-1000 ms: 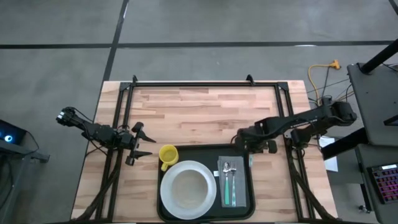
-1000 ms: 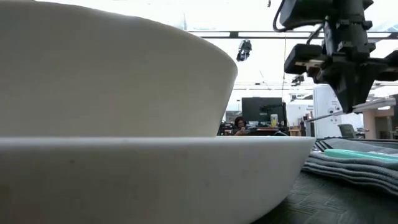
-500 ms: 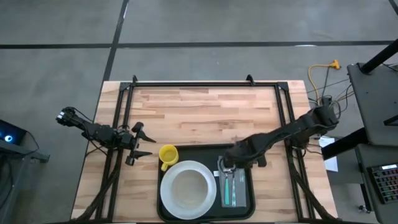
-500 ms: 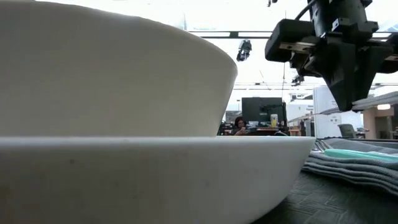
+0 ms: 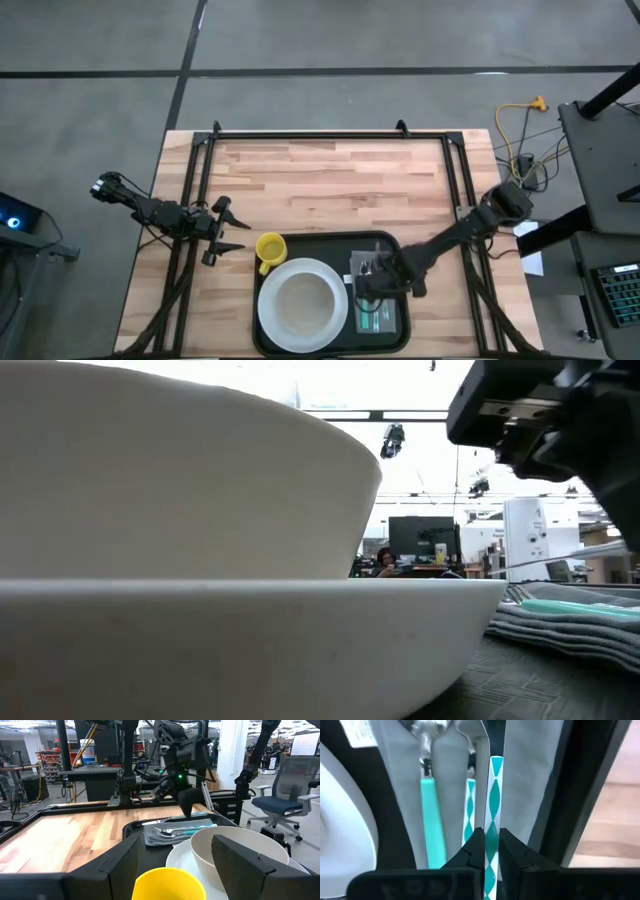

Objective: Set up tray
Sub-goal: Put the white knife to the right of the white fork on the gray napkin on the black serving tray

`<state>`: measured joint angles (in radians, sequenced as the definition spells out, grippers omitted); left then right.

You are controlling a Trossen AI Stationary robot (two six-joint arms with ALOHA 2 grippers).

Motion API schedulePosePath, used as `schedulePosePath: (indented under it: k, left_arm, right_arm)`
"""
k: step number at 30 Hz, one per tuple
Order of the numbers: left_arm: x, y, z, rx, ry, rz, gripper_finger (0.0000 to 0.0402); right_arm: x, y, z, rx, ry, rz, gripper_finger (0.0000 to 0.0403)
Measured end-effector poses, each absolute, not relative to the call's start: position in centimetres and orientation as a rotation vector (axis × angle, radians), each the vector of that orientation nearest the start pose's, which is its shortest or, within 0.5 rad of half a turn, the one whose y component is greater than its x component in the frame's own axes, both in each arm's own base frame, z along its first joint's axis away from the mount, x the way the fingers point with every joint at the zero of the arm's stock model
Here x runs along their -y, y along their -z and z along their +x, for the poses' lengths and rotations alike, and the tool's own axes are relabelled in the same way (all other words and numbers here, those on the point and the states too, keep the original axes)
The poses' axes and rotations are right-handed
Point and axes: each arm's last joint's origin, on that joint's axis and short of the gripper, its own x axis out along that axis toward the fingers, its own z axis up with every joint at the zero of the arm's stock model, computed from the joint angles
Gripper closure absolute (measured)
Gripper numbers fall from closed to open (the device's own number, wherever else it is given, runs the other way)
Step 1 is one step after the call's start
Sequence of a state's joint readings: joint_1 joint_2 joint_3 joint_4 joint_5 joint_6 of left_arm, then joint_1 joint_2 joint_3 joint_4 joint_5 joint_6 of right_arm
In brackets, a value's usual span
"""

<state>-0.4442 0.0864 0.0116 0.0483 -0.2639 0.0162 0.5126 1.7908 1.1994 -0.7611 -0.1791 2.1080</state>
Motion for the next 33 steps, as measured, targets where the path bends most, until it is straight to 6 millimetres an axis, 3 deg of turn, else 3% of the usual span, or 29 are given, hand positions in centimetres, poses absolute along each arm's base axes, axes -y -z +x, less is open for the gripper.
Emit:
schedulePosePath:
  k: [8,33]
  left_arm:
    - [3.7,-16.5,9.5,-0.023,0.181,0.025,0.0178]
    - [3.7,-16.5,9.5,-0.023,0.18,0.025,0.0178]
  right_arm:
    - [-18.1,-17.9,28.2,-1.306,1.021,1.447,0.0386]
    - [-18.4,-17.0,27.5,-1.277,1.036,1.448,0.0388]
